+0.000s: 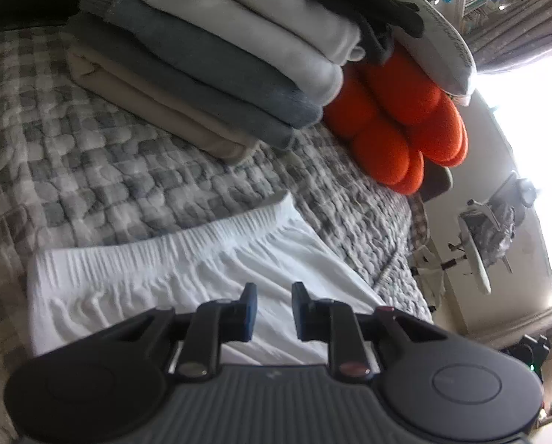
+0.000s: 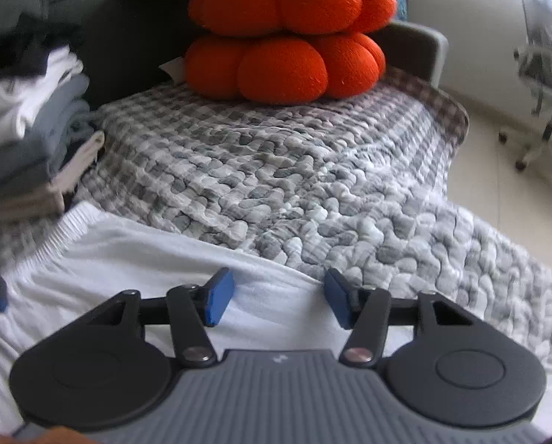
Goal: Fold clothes
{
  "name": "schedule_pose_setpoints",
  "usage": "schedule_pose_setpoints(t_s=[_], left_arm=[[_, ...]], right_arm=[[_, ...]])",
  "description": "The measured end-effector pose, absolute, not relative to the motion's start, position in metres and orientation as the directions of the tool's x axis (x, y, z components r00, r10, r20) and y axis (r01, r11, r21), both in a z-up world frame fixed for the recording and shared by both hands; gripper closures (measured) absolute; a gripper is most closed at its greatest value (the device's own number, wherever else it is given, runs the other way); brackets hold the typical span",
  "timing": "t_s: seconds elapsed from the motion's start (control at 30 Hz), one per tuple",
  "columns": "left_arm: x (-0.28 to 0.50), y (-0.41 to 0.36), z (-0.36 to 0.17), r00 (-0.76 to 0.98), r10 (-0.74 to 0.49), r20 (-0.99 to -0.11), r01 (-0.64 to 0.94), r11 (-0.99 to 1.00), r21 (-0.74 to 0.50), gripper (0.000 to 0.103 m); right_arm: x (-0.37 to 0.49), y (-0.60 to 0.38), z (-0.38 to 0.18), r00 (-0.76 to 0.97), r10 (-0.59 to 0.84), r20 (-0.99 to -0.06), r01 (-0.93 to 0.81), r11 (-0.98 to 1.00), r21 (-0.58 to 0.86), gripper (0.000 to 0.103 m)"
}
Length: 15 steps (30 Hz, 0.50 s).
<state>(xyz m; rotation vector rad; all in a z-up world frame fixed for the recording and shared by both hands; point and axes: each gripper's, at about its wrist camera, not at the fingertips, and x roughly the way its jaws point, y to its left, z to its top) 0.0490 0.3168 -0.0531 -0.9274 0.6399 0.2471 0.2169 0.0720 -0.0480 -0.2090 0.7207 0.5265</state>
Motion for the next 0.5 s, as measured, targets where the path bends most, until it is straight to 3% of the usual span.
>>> schedule_pose_setpoints(t_s=[0.37,0.5], left_arm=[[0.05,0.322,-0.072,0.773,-0.034,-0.633,-0.504,0.573,-0.646,0.083],[0.046,0.326,-0.075,0.773,-0.044,-0.633,-0.511,0.547,-0.662,0.084]], right_arm=[[0.198,0.088,-0.052,0.662,0.388,-0.641,-0.566,0.82,-0.088,0.1],[0.195,0.089,-0.049,0.667,0.39,-0.635,-0.566,0.819,-0.09,0.102]])
